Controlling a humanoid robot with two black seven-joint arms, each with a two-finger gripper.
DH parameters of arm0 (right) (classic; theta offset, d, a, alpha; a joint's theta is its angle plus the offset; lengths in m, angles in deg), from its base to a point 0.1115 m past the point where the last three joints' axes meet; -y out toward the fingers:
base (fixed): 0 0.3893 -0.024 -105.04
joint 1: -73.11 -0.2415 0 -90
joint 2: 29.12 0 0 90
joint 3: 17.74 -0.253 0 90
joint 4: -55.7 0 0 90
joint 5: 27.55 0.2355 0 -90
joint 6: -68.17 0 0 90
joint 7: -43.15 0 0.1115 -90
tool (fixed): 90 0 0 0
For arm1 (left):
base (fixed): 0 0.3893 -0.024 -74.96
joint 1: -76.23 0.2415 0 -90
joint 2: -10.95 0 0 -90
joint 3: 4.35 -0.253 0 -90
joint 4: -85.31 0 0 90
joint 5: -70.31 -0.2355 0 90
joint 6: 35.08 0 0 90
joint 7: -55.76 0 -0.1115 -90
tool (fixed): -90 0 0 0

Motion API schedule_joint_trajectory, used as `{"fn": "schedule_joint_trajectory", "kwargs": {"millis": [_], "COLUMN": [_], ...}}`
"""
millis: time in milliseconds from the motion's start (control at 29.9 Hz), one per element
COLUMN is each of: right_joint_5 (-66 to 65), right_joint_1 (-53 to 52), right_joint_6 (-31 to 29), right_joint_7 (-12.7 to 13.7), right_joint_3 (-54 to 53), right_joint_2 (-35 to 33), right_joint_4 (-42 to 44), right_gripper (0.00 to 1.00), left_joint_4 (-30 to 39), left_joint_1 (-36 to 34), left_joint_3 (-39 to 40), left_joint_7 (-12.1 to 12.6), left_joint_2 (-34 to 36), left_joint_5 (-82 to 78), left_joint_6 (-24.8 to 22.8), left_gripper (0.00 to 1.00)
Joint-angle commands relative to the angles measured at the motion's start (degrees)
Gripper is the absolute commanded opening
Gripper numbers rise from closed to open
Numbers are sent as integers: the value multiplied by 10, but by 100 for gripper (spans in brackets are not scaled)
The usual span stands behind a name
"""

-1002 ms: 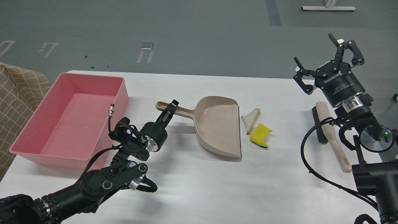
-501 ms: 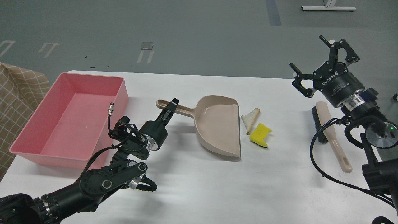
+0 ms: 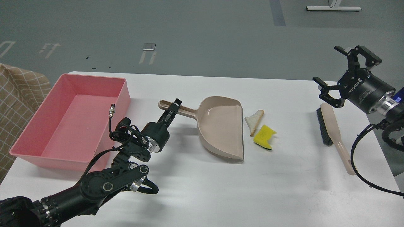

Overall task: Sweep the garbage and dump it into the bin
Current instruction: 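Move the right gripper down toward the wooden brush handle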

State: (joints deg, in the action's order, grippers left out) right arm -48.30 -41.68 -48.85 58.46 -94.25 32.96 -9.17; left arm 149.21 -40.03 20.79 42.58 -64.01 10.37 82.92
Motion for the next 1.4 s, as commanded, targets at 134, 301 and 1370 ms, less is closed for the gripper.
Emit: {"fn": "schedule_joint_trajectory", "kwargs": {"millis": [134, 301, 1370], "right_joint_5": [-53, -106, -442], "right_joint_1": [-9, -28, -90], "right_joint_6": [-10, -10, -10], "right_joint_7": [-5, -5, 73], "right_joint_3": [50, 98, 285], "right_joint_2": [-46, -57, -237], "right_joint_4": [-1, -2, -254], "right_gripper": [100, 100, 98], "left_joint_4": [0, 0, 0], "left_joint_1": [0, 0, -8], "left_joint_3": [-1, -1, -1], "left_joint_7": [-1, -1, -1], "left_joint_2": [1, 1, 3], "left_joint_5": [0, 0, -4], "left_joint_6": [0, 0, 0], "left_gripper": [0, 0, 0]}}
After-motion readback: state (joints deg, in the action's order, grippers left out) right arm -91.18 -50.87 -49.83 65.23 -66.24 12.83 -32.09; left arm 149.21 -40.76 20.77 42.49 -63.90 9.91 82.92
